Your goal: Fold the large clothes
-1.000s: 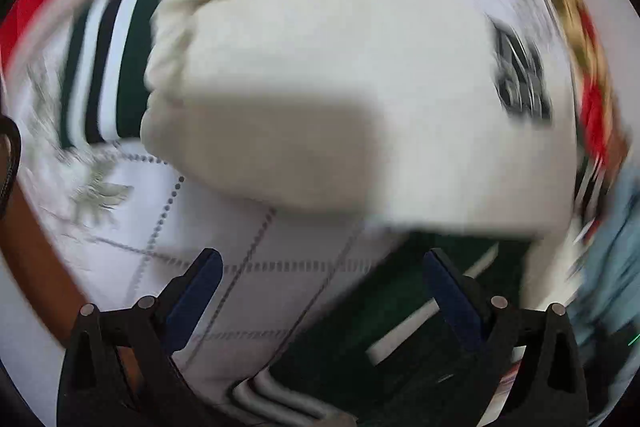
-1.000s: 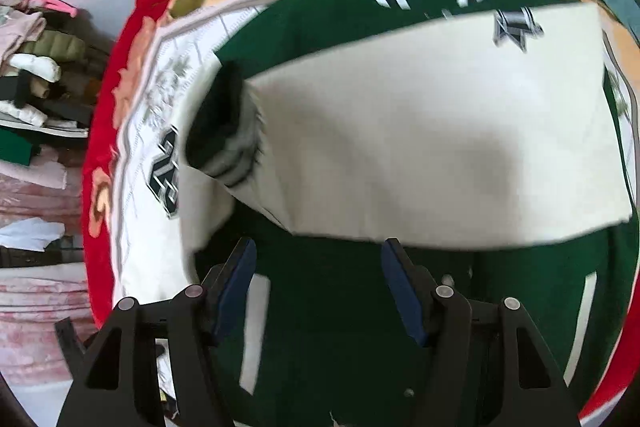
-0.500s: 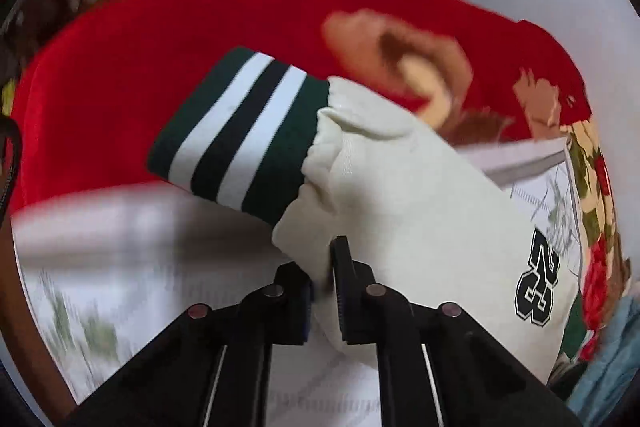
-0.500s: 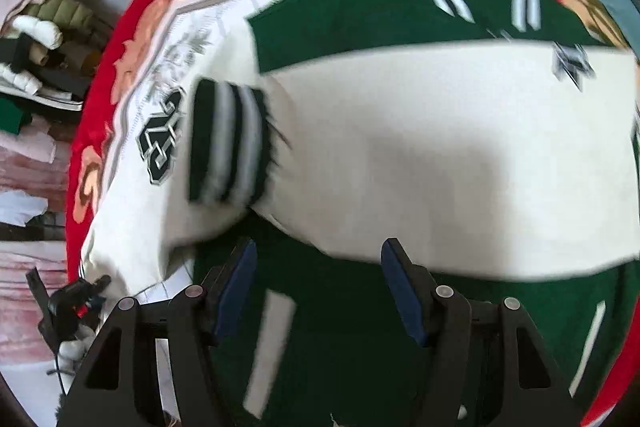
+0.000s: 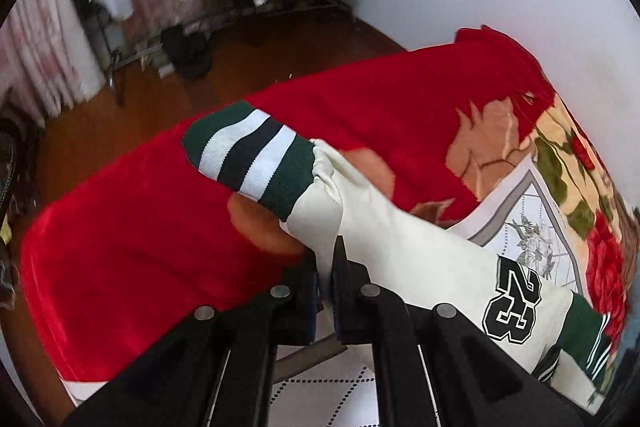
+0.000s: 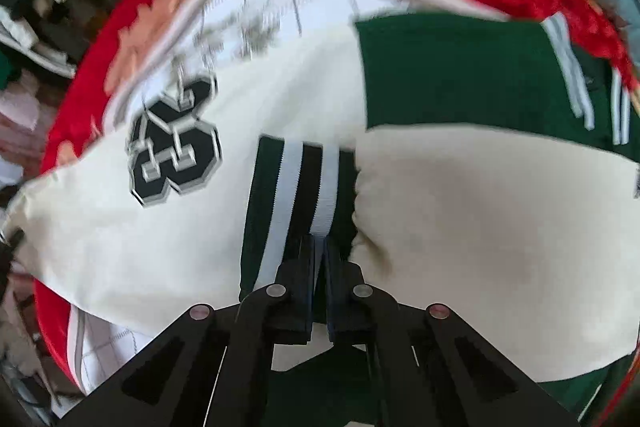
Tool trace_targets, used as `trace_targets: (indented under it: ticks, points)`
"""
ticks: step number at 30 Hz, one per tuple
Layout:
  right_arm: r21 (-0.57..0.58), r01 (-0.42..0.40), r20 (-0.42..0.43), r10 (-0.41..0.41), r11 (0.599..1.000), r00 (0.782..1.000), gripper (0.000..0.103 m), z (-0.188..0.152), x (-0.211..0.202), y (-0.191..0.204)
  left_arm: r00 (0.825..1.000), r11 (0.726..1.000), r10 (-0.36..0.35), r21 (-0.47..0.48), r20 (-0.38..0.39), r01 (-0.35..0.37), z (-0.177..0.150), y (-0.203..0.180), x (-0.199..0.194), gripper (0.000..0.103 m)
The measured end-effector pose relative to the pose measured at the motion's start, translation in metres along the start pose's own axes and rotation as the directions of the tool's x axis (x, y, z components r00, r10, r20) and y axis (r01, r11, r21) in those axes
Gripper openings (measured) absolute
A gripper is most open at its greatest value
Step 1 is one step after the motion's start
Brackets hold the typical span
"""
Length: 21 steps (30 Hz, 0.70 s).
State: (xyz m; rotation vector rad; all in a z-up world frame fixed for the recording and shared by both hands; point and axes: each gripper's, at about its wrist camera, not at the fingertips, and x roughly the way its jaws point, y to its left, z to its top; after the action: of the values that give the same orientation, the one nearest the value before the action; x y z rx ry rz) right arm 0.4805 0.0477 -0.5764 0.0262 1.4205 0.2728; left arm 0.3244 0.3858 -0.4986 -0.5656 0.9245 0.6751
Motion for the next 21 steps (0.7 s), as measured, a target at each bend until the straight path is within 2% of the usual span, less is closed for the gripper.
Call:
trace_targets:
  ticks: [2,3,4,6,7,10,12,15,17,21]
  points:
    - [0.057,-0.09,0.019,0.089,0.994,0.996,0.009,-0.002,-0.016,-0.017,0.999,0.999,-0.003,0.04,0.036,0.002,0.004,-0.012,-0.014,0.003]
    - [0.088,-0.117,0.035,0.115,0.989,0.993,0.023,-0.005,-0.027,-0.028,0.998,0.997,-0.005,0.073,0.064,0.0,0.006,-0.02,-0.025,0.002]
    - [0.125,-0.135,0.057,0.128,0.983,0.99,0.03,-0.009,-0.041,-0.041,0.996,0.995,-0.016,0.095,0.085,0.008,0.007,-0.028,-0.034,0.002]
    - [0.178,-0.09,0.082,0.076,0.98,0.994,0.066,-0.017,-0.061,-0.064,0.992,0.99,-0.031,0.141,0.12,0.014,0.008,-0.047,-0.052,0.002]
    - [0.204,-0.042,0.088,0.024,0.978,0.996,0.07,-0.023,-0.071,-0.078,0.99,0.986,-0.041,0.164,0.136,0.018,0.008,-0.056,-0.06,0.002]
    - [0.245,0.092,0.061,-0.11,0.965,0.992,0.072,-0.035,-0.079,-0.111,0.979,0.968,-0.079,0.251,0.189,0.03,0.004,-0.088,-0.092,0.001]
    - [0.278,0.113,0.036,-0.128,0.954,0.991,0.072,-0.04,-0.079,-0.131,0.969,0.948,-0.118,0.316,0.218,0.045,-0.004,-0.114,-0.115,0.001]
    - [0.329,0.107,0.047,-0.129,0.938,0.991,0.072,-0.048,-0.086,-0.159,0.948,0.895,-0.201,0.439,0.247,0.075,-0.024,-0.169,-0.147,0.001]
    - [0.354,0.099,0.064,-0.13,0.93,0.99,0.071,-0.052,-0.094,-0.177,0.941,0.864,-0.255,0.49,0.224,0.118,-0.039,-0.199,-0.161,0.001]
    - [0.425,0.078,0.085,-0.125,0.902,0.988,0.072,-0.074,-0.116,-0.227,0.913,0.765,-0.377,0.607,0.155,0.213,-0.092,-0.278,-0.19,0.001]
